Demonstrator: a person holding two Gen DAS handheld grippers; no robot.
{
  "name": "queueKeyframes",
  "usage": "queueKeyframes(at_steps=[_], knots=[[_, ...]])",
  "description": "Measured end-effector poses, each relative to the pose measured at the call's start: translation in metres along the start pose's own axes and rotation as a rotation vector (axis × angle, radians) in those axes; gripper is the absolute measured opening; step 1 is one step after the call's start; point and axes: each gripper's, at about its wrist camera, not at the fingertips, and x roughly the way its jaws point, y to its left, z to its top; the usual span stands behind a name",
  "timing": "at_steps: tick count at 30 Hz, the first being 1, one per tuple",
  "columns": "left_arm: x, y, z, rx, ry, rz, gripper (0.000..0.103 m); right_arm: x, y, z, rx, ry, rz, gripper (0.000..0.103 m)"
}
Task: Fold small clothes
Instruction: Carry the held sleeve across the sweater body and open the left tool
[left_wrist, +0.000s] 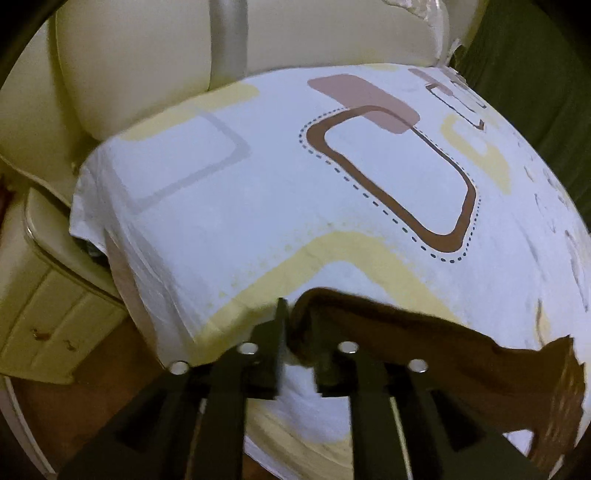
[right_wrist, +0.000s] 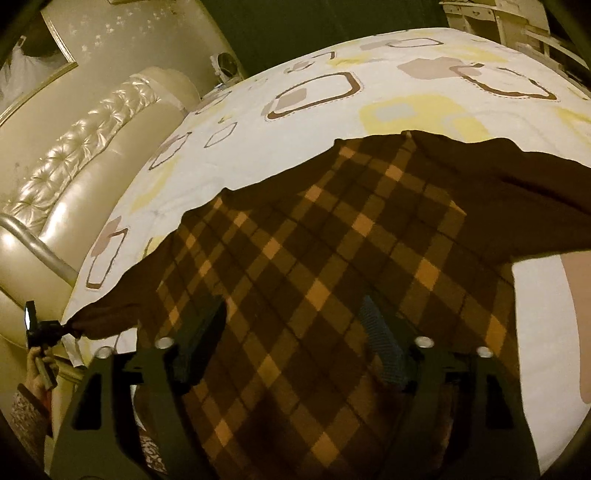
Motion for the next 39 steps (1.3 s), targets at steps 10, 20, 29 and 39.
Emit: queueKeyframes(at_steps=[10,20,29,39], knots=[[0.000,0.015,-0.043,-0.047,0.067,-0.191,0.050,-0.013,-0.030,-0.015,0.059,-0.005,-0.020,0.079],[0.017,0.048,-0.047,-0.315,0.076,-0.357,0.050,-0.009,-0.027,-0.025,0.066,0.017,-0.014,0.079],[0.008,0.039,-0.028,-0.251,0.007,-0.291,0.050,0.001,-0.020,-0.030,0.067,0.041,-0.017,0.079],[0.001,-0.008,-0.020,0.046,0.009,-0.163,0.004,0.007,-0.019,-0.033,0.074,0.055,-0.026,0.079]])
